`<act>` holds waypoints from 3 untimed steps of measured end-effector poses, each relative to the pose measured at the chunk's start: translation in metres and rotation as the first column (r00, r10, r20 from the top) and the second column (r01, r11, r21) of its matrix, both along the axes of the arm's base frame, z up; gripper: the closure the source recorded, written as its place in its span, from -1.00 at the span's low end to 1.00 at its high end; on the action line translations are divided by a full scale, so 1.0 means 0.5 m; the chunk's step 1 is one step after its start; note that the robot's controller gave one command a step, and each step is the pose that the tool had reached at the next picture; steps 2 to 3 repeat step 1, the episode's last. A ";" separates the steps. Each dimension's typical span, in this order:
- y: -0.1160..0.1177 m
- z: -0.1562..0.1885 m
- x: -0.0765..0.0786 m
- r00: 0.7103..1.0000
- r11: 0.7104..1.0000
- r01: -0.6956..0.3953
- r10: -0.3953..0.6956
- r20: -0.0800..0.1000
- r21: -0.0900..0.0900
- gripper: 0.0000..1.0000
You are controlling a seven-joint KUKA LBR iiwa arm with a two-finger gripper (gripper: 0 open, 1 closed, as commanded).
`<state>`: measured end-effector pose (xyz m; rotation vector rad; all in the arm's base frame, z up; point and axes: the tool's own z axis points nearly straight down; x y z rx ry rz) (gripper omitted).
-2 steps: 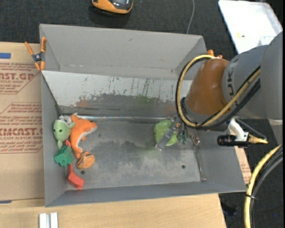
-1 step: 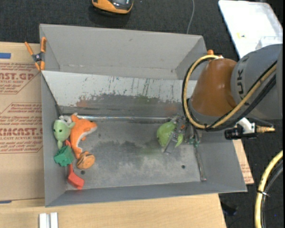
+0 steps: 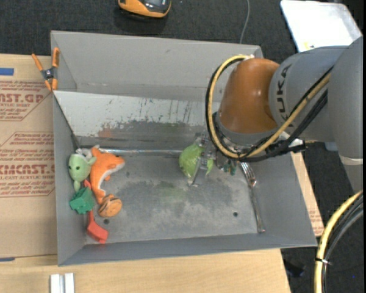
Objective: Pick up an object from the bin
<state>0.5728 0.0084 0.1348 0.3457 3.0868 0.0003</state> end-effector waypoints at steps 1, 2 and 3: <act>0.118 -0.122 -0.092 0.915 0.914 0.404 -0.404 0.004 0.014 1.00; 0.118 -0.122 -0.092 0.915 0.914 0.404 -0.404 0.004 0.014 1.00; 0.118 -0.122 -0.092 0.915 0.914 0.404 -0.404 0.004 0.014 1.00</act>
Offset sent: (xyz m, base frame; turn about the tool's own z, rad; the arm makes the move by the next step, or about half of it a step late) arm 0.0000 0.0000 0.0000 0.0000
